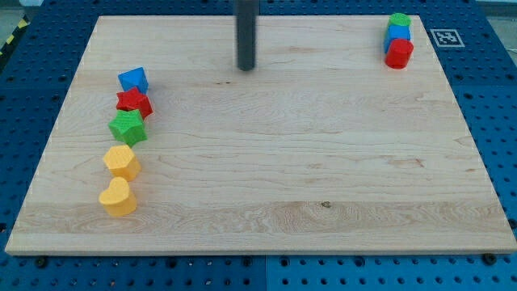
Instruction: Push the blue triangle to the right side
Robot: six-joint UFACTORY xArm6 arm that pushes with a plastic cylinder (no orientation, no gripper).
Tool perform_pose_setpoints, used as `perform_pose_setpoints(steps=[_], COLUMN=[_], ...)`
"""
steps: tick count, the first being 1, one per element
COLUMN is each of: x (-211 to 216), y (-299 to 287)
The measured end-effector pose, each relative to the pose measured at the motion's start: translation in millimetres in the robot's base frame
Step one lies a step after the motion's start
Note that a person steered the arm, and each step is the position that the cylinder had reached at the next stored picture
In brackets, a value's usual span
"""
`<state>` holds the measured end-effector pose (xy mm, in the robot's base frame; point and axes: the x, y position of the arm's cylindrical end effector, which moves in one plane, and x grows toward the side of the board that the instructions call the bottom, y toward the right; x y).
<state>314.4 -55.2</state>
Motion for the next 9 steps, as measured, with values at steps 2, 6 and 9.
perform_pose_setpoints(steps=[2,6,9], x=[-4,62,60], y=[-143,-180,-89])
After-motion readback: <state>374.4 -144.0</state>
